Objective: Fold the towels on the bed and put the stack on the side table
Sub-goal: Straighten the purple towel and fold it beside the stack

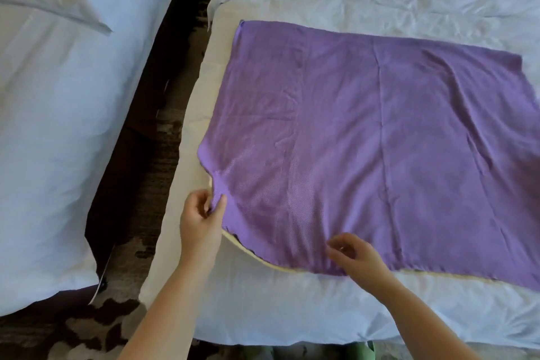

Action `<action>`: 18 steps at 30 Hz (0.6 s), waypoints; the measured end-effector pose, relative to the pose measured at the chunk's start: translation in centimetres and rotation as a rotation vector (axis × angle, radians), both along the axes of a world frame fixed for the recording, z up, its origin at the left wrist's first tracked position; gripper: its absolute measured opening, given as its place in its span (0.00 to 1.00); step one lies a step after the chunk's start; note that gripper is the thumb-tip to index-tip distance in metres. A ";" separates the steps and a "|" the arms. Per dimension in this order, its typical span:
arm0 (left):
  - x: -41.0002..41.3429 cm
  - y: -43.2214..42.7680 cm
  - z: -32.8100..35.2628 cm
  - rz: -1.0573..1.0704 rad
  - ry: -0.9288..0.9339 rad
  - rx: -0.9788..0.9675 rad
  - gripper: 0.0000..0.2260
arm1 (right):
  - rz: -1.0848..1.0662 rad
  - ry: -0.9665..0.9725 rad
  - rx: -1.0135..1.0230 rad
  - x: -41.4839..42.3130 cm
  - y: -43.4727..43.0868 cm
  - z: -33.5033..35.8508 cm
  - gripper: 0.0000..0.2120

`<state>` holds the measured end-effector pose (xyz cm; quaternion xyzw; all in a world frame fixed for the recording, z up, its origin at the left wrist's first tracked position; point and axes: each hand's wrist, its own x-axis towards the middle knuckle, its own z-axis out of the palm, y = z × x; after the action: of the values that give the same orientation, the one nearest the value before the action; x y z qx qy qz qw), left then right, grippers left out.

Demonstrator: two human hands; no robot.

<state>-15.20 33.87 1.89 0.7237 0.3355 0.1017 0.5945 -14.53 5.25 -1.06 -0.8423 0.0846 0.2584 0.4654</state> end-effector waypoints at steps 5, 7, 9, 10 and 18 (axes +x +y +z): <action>6.3 -9.4 4.7 -0.307 -0.191 0.118 0.06 | -0.509 0.025 0.302 2.6 -5.8 2.6 0.03; 8.2 -14.6 5.8 -0.468 -0.251 0.140 0.08 | -0.626 0.027 0.365 3.2 -9.4 3.6 0.05; 9.8 -20.4 6.5 -0.615 -0.319 0.169 0.07 | -0.714 0.020 0.391 3.5 -13.7 4.3 0.05; 10.5 -23.5 6.8 -0.665 -0.350 0.185 0.06 | -0.753 0.016 0.390 3.4 -16.1 4.5 0.05; 11.7 -51.7 5.6 -1.025 -0.320 0.072 0.06 | -0.991 -0.002 0.399 1.6 -37.8 3.2 0.10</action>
<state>-3.54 -17.79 7.46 0.7899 -0.1593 -0.0810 0.5866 -12.88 -32.54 2.19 -0.5970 0.4208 0.0178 0.6828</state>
